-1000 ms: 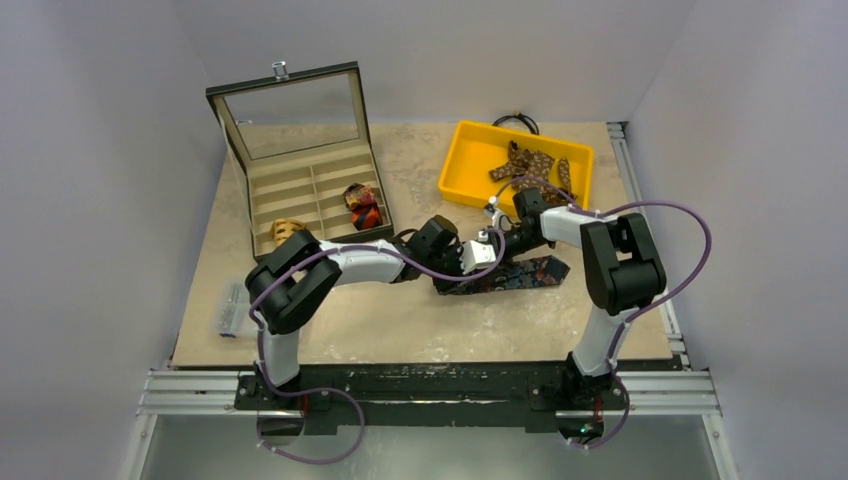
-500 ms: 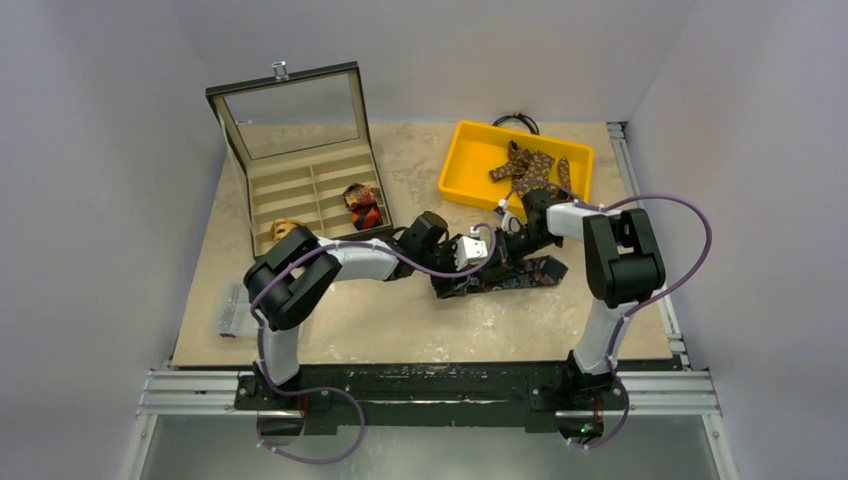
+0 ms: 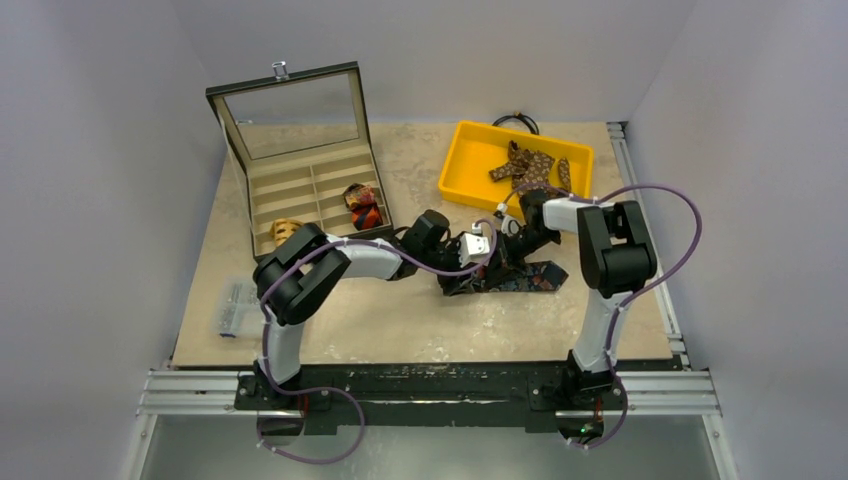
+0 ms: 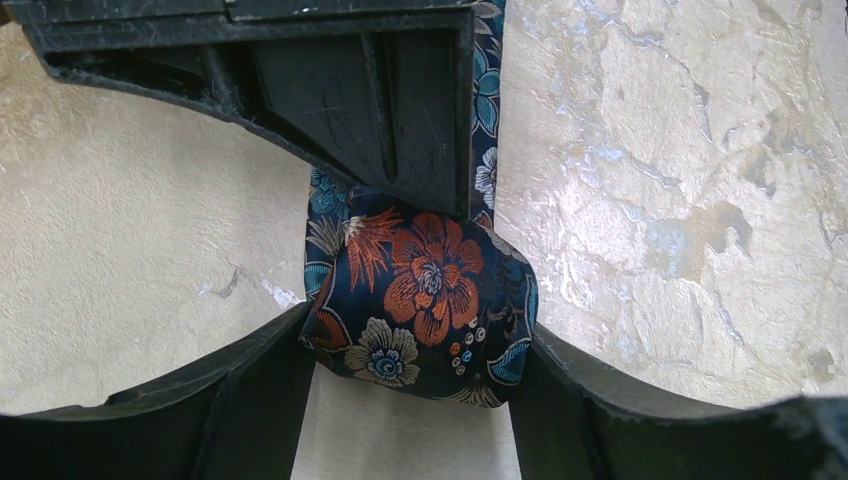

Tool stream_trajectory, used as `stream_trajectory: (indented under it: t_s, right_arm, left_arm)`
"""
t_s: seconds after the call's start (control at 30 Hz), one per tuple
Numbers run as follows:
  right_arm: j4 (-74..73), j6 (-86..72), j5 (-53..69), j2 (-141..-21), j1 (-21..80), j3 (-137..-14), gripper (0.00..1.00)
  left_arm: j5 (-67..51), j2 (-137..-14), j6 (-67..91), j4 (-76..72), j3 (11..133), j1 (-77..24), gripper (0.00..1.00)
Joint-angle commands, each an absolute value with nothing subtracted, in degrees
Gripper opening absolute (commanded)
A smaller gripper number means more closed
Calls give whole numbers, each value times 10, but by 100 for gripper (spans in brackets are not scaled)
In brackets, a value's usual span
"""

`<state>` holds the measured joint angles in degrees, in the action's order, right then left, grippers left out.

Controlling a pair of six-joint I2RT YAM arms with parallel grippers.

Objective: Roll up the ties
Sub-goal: Roll the tie at the center of the board.

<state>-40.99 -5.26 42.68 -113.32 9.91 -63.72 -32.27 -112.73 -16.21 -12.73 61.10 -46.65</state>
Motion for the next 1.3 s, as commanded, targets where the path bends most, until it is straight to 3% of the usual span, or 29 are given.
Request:
stream_trajectory:
  t_s: [0.0,0.3,0.47,0.57,0.83,1.0,1.1,1.27]
  right_arm:
    - [-357,-5,273,-1178,112,-641,0]
    - [-369,25,322,-1199,154,-648,0]
    - [-368,29,323,-1207,160,-656,0]
    - [-371,39,320,-1210,161,-662,0]
    - [-383,52,325,-1233,160,-702,0]
    - [-391,63,371,-1193,159,-731,1]
    - [-398,69,391,-1141,147,-721,13]
    - [-450,97,439,-1087,115,-718,19]
  left_arm:
    - [-365,-1130,-215,-151,628,-476,66]
    - [-381,-1090,-290,-128,593,-476,69]
    - [-389,-1095,-285,-139,602,-476,82]
    - [-399,-1086,-302,-127,596,-476,84]
    - [-397,-1088,-317,-72,590,-473,55]
    - [-315,-1101,-246,-36,603,-473,37]
    - [-281,-1100,-201,-16,595,-467,35]
    - [-283,-1100,-180,-3,574,-466,34]
